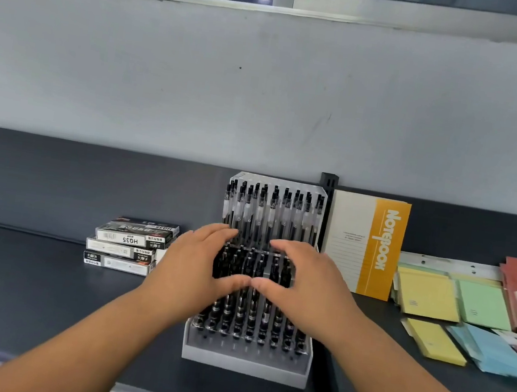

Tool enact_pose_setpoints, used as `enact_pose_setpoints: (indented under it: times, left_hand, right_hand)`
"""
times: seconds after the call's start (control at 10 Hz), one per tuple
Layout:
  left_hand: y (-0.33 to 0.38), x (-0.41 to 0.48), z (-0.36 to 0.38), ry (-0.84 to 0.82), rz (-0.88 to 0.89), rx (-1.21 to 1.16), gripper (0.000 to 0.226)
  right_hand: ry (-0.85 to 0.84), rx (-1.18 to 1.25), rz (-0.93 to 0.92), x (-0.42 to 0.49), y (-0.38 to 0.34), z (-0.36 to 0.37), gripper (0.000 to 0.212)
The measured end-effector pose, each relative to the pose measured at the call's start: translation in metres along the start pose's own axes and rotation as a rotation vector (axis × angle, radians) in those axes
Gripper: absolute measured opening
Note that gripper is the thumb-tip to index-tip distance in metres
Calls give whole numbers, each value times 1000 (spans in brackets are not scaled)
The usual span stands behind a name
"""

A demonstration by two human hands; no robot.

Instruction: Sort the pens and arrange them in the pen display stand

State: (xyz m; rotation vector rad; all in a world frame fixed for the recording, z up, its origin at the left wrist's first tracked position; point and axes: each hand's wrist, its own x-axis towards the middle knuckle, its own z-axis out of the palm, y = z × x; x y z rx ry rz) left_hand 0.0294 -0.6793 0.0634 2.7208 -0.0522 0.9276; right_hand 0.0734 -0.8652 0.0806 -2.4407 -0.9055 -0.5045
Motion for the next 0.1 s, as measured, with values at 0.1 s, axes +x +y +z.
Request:
enact_pose_setpoints:
  times: [0.1]
  left_hand:
    - [-6,5,-6,12,-120,-81,72]
  right_hand:
    - [22,18,39,9,-8,-2,65]
